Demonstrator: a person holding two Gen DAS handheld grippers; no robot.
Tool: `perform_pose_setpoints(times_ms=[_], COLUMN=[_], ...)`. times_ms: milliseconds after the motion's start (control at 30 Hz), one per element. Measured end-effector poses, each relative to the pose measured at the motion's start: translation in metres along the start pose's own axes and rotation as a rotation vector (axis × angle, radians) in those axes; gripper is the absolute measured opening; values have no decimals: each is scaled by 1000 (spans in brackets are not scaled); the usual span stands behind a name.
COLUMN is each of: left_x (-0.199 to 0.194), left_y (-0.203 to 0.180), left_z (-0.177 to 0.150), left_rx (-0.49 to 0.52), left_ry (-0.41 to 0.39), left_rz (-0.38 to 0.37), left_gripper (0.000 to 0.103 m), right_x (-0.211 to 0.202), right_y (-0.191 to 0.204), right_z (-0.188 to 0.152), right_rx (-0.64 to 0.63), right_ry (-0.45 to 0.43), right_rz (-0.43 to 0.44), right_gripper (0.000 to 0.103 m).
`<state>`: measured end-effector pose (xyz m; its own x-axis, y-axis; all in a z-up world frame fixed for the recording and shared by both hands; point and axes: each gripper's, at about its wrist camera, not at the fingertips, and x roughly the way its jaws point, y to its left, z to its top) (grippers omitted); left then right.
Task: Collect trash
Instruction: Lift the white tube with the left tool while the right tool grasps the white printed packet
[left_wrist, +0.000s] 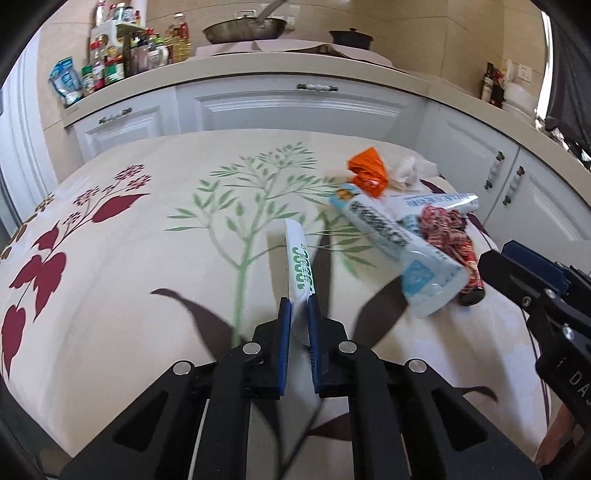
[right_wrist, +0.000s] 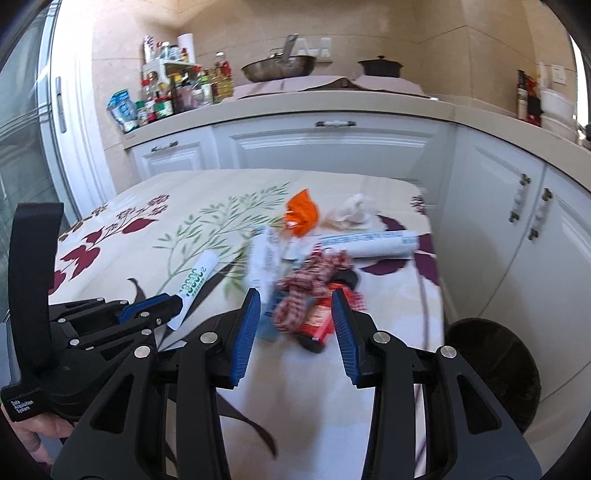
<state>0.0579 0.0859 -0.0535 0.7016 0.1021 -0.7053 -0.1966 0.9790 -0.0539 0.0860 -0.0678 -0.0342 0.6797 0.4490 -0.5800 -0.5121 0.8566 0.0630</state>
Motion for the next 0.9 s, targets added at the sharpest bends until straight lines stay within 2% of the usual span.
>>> perform_pose_setpoints(times_ms=[333,367,400,500,533,900], left_x=[-3,-3,-3,-3,-3,-8], left_y=[32,33,34,37,37,38], left_z=[-2,-2,-2,-3,-3,-2], left_rx=[-44,-45,-47,-54,-55,-67], left_ry=[-9,-10,-11,-14,-15,-27], left_rz=[17,17,16,11,9,7], left_gripper=[10,10,10,10,10,9], right_x=[22,24,26,29,29,12], right_y=[17,18,18,21,23,31], right_z=[0,0,0,1,2,5], right_rx=[-29,-27,-22,-28,-35,-90], right_ry=[69,79,90,94,93,18], right_rz=[4,5,12,12,10,-9], right_gripper=[37,34,25,10,9,7])
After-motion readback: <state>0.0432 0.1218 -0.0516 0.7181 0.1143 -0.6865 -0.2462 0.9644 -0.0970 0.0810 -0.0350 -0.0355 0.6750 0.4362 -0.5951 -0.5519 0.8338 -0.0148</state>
